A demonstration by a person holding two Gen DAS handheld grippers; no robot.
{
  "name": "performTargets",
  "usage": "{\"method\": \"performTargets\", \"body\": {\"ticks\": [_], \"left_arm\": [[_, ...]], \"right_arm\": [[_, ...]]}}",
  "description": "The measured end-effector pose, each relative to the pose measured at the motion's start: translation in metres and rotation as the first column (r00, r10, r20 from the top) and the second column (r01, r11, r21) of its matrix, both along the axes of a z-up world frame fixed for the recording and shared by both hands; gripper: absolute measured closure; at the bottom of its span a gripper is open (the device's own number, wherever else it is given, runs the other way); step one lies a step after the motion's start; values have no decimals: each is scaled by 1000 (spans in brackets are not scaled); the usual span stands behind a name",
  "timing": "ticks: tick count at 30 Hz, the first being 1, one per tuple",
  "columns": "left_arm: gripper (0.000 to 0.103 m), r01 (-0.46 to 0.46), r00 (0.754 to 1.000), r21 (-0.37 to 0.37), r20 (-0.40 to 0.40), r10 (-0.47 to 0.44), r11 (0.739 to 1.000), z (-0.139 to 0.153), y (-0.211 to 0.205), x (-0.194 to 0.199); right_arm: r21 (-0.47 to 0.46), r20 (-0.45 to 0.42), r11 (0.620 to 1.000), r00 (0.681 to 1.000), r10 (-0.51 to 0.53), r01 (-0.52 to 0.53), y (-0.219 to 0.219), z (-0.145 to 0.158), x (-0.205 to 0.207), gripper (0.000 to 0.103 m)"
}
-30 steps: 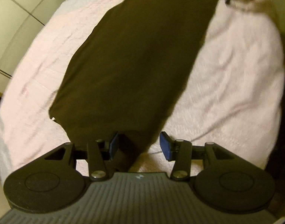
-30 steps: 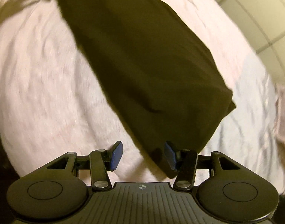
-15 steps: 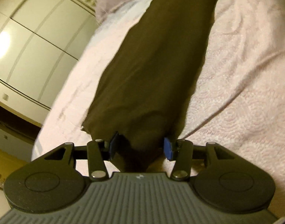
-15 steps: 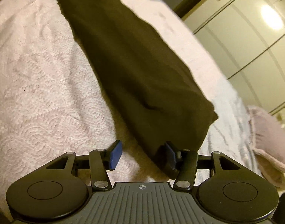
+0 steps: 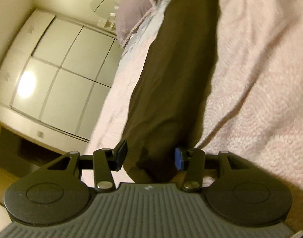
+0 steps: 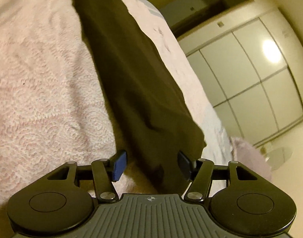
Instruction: Fold clothes
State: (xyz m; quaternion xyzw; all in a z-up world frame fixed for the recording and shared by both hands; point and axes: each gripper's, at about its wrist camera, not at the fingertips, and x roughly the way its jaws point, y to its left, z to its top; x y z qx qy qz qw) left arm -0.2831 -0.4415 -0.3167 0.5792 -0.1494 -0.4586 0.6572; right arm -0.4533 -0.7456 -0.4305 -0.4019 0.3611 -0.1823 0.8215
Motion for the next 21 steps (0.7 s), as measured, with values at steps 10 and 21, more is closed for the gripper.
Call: {"method": "performTargets", "body": {"ticks": [10, 21], "left_arm": [[67, -27, 994, 49, 107, 22, 998, -20, -5, -13], [67, 28, 967, 80, 251, -48, 996, -43, -48, 16]], "right_arm": [[-46, -36, 996, 996, -83, 82, -2, -8, 12, 43], [-82, -55, 995, 997, -59, 55, -21, -16, 56, 43]]}}
